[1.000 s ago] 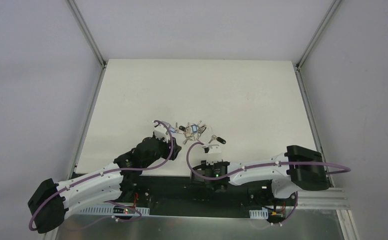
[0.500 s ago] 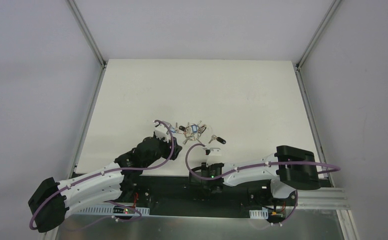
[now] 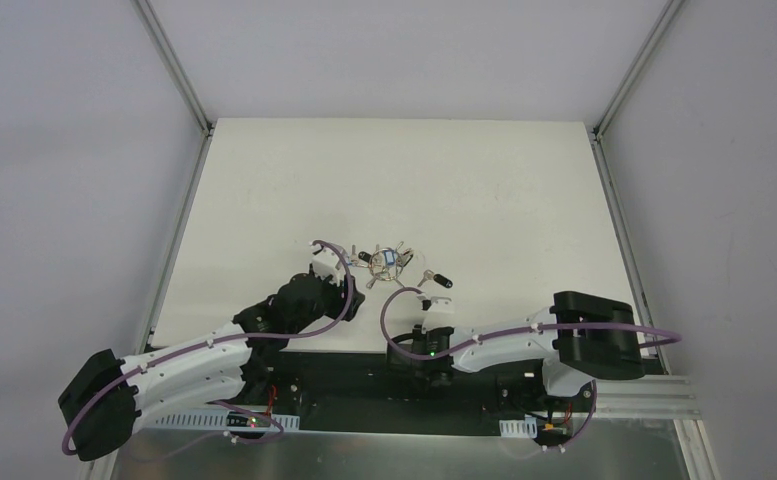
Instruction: Put the keys on the keyring
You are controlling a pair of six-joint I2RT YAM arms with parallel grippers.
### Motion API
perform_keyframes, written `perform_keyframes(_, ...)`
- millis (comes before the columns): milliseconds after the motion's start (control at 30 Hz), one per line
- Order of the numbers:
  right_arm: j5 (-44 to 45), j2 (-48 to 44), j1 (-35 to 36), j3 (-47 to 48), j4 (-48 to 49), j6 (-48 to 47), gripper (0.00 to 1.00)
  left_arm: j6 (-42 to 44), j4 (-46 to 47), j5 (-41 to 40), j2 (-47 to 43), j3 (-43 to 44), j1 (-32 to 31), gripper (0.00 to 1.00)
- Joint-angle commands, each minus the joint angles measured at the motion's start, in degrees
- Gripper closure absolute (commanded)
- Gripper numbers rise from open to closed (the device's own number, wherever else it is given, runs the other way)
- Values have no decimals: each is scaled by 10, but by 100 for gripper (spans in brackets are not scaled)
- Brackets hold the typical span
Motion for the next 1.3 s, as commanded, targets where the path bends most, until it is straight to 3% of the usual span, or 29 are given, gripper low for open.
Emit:
perform_keyframes(0, 16, -14, -2, -4, 15, -14, 66, -5, 23, 2, 5, 12, 7, 46)
perform_keyframes(200, 31, -18, -2, -4, 29, -35, 74, -3, 24, 1, 15, 14, 7, 46)
perform_keyframes(467, 31, -10, -12, -9, 54, -61, 100, -1, 27, 1, 27, 18, 6, 46)
perform_keyframes(1000, 89, -117, 44, 7, 28, -100, 100, 1, 22, 3, 20, 20, 6, 46)
perform_keyframes(1267, 153, -155, 88, 51, -46, -98, 100, 1, 11, -1, -16, 13, 6, 46)
